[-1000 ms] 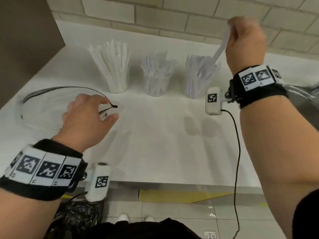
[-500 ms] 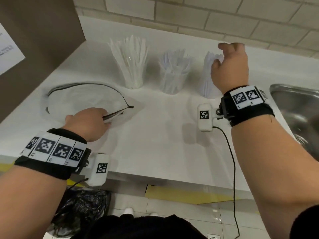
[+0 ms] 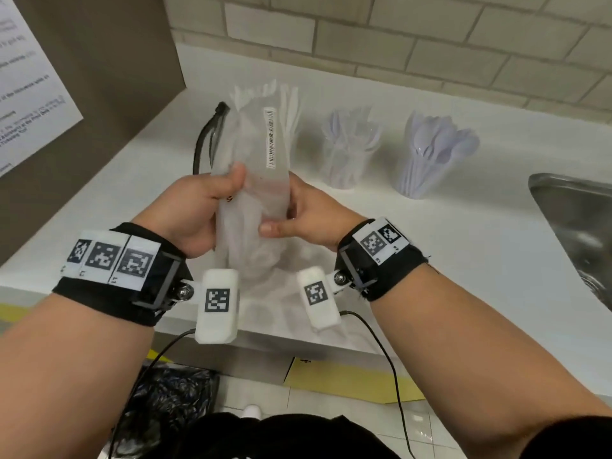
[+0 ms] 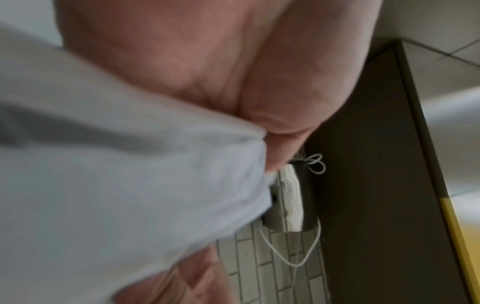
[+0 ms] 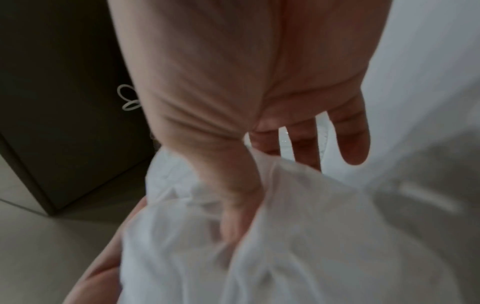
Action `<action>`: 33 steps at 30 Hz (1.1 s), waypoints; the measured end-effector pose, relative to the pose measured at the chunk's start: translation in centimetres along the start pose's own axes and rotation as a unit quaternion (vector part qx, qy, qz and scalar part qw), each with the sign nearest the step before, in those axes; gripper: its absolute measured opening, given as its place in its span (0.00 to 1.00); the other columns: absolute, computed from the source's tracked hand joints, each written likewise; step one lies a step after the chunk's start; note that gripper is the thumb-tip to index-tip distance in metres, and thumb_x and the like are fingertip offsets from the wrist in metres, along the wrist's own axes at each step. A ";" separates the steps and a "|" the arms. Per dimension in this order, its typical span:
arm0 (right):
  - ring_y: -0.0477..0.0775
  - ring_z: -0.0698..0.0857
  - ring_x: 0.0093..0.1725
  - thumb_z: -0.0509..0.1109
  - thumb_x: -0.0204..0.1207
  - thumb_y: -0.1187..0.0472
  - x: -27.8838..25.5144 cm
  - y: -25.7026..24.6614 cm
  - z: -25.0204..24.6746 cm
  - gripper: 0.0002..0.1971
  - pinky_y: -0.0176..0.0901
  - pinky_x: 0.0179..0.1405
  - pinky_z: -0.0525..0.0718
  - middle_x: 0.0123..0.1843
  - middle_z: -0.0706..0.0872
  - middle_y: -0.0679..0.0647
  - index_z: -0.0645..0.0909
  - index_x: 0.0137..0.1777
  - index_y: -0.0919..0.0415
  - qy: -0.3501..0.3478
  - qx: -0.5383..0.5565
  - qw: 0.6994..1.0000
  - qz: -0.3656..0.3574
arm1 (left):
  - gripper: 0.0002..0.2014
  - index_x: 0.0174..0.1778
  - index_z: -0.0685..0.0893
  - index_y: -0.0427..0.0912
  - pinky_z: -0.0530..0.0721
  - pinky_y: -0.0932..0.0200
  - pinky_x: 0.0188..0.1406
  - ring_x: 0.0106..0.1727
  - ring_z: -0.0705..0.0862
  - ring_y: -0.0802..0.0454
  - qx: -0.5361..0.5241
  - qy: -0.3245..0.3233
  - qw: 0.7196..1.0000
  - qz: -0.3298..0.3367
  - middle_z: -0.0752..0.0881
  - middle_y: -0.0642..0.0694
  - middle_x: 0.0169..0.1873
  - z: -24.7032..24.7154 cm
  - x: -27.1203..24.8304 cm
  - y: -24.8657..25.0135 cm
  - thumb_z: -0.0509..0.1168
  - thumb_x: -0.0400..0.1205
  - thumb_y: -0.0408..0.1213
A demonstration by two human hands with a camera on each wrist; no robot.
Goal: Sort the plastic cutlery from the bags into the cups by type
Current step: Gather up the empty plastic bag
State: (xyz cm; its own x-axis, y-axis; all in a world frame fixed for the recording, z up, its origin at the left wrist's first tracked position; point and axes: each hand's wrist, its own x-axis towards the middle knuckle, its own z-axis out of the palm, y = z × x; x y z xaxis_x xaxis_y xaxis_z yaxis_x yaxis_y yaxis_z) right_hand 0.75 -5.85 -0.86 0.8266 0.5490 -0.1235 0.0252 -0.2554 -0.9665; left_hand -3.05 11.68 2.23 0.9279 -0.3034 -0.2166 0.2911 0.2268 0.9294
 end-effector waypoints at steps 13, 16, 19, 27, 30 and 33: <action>0.52 0.84 0.54 0.57 0.86 0.68 -1.0 -0.6 -0.4 0.11 0.52 0.62 0.82 0.53 0.84 0.51 0.72 0.64 0.57 0.119 0.178 0.977 0.018 | 0.13 0.55 0.77 0.58 0.78 0.54 0.58 0.54 0.83 0.54 0.126 0.267 0.955 0.001 0.85 0.57 0.54 -0.4 0.9 -1.8 0.61 0.81 0.60; 0.46 0.86 0.46 0.57 0.85 0.72 -1.1 -0.7 -0.5 0.11 0.41 0.51 0.85 0.49 0.84 0.51 0.72 0.57 0.56 0.114 0.209 0.971 0.002 | 0.19 0.62 0.79 0.59 0.80 0.34 0.63 0.61 0.85 0.42 0.052 0.198 0.978 -0.049 0.87 0.51 0.60 -0.5 0.7 -2.0 0.62 0.79 0.62; 0.54 0.85 0.56 0.59 0.86 0.66 -1.1 -0.5 -0.6 0.08 0.52 0.62 0.83 0.58 0.84 0.56 0.71 0.61 0.57 0.125 0.227 0.966 0.009 | 0.23 0.69 0.79 0.47 0.86 0.38 0.56 0.60 0.87 0.43 -0.001 0.164 0.986 -0.032 0.89 0.45 0.60 -0.3 0.6 -1.9 0.60 0.83 0.55; 0.54 0.87 0.53 0.61 0.82 0.70 -1.8 0.7 -3.2 0.22 0.51 0.47 0.87 0.57 0.87 0.51 0.73 0.71 0.48 0.277 0.152 0.948 0.024 | 0.18 0.61 0.69 0.61 0.88 0.53 0.44 0.46 0.90 0.49 0.027 0.305 0.940 0.154 0.88 0.41 0.47 -0.8 0.8 -2.0 0.66 0.83 0.36; 0.54 0.85 0.64 0.54 0.69 0.86 -2.6 0.4 -3.2 0.39 0.51 0.60 0.85 0.68 0.84 0.52 0.75 0.73 0.50 0.231 0.161 0.960 -0.012 | 0.16 0.45 0.79 0.59 0.86 0.58 0.38 0.44 0.87 0.48 0.091 0.311 0.933 0.155 0.88 0.42 0.46 -0.8 0.6 -1.9 0.57 0.85 0.28; 0.55 0.82 0.69 0.63 0.72 0.79 -3.8 0.0 -2.8 0.29 0.59 0.73 0.77 0.71 0.82 0.55 0.79 0.71 0.56 0.171 0.146 0.974 -0.028 | 0.16 0.40 0.87 0.47 0.87 0.58 0.45 0.47 0.88 0.48 0.051 0.300 0.945 0.123 0.90 0.46 0.42 -0.5 0.7 -1.3 0.58 0.81 0.23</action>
State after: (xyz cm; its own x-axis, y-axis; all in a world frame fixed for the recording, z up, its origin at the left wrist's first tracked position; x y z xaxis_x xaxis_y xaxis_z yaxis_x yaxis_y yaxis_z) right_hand -0.77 -10.18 0.23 0.9687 0.2456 -0.0358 -0.0450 0.0320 -0.9985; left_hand -2.69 11.60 0.73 0.9386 0.3323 -0.0921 0.0541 0.1221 0.9910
